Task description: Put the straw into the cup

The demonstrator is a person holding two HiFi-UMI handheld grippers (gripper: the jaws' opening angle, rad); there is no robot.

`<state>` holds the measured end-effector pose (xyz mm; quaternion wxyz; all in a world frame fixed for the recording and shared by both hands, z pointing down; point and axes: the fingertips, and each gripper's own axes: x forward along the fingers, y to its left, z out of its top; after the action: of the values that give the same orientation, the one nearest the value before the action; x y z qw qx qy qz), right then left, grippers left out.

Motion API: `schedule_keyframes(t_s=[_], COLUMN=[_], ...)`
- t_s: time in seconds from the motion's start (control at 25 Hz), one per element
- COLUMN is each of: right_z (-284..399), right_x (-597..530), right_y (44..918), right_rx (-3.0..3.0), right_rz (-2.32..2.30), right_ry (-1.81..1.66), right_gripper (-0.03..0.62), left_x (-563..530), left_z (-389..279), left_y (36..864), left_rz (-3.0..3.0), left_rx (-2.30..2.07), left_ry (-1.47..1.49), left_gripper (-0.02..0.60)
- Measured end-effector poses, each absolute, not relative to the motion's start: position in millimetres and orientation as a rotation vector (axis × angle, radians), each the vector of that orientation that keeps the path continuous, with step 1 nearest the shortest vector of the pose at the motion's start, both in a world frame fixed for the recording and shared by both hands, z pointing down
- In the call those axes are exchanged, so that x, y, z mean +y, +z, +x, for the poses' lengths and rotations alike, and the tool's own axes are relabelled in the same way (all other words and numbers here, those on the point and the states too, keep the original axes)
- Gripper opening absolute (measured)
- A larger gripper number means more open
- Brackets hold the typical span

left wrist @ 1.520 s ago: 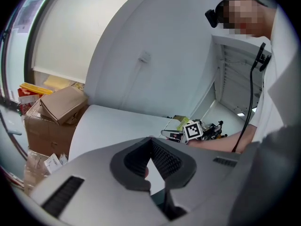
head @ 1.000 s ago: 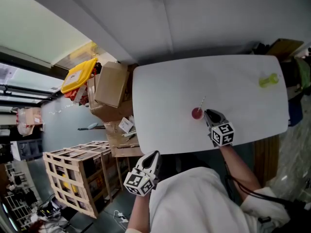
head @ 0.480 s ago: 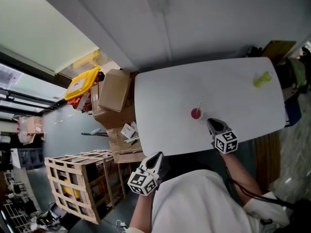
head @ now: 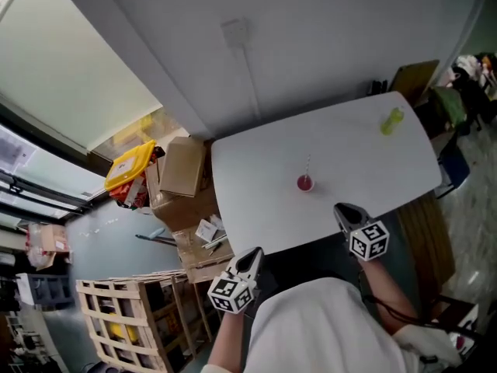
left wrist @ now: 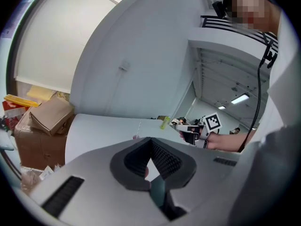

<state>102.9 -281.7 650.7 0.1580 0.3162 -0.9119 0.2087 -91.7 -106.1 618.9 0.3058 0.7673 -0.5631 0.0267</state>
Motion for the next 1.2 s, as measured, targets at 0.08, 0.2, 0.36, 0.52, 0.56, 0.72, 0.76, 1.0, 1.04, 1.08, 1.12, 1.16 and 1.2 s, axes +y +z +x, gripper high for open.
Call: schedule_keyframes(t_s=[0.08, 0.2, 0.36, 0.52, 0.56, 0.72, 0.76, 1.0, 1.04, 1.08, 1.12, 1.16, 1.2], right_z=[109.5, 120.2, 134.7, 151.8, 156.4, 168.6, 171.0, 183.6, 185.6, 187.8, 189.7, 191.1, 192.0], right_x=[-269.3, -251.3, -225.7, -201.6, -196.2, -181.1, -179.7, -180.9, -180.4, -180.1, -180.3, -181.2, -182.6], right_y=[641.2, 627.7, 611.9, 600.8, 598.6, 593.4, 591.7, 586.1, 585.9, 585.4, 584.8, 583.3, 581.1], right_rx=[-2.614, -2.625, -2.644, -2.655, -2.656, -2.677, -2.68, -2.687, -2.691, -2.695, -2.701, -2.707, -2.713], right_rz=[0.937, 0.984, 1.009, 1.053, 1.063, 1.045, 1.038, 1.01, 1.001, 0.99, 0.979, 0.969, 0.964], right_ry=[0.572, 0.561, 0.55, 0.546, 0.541, 0.514, 0.5, 0.458, 0.475, 0.486, 0.487, 0.48, 0.469], right_gripper=[0.051, 0.051, 0.049, 0.041, 0.041, 0.038, 0.037, 0.037, 0.037, 0.037, 0.037, 0.035, 0.035], left_x=[-99.5, -90.8, -82.3, -76.9, -75.4, -70.2, -69.7, -68.6, -68.0, -67.7, -68.1, -69.6, -71.7], left_z=[-92.7, -95.3, -92.5, -80.0, -76.1, -63.9, -60.5, -45.7, -44.3, -42.6, -40.6, -38.4, -36.0], left_y=[617.7, 616.2, 616.4, 614.1, 612.9, 607.1, 605.4, 603.8, 603.8, 603.3, 602.6, 601.8, 600.8], left_rz=[2.058, 2.091, 2.127, 2.17, 2.18, 2.197, 2.199, 2.173, 2.16, 2.149, 2.142, 2.141, 2.144], left_rx=[-1.468, -1.439, -1.394, -1.34, -1.329, -1.318, -1.321, -1.365, -1.376, -1.385, -1.392, -1.396, -1.399], left_ry=[0.085, 0.1, 0.098, 0.101, 0.105, 0.113, 0.112, 0.091, 0.08, 0.069, 0.059, 0.054, 0.055], left_gripper=[0.002, 0.002, 0.002, 0.002, 0.002, 0.002, 0.002, 0.002, 0.002, 0.002, 0.002, 0.002, 0.002])
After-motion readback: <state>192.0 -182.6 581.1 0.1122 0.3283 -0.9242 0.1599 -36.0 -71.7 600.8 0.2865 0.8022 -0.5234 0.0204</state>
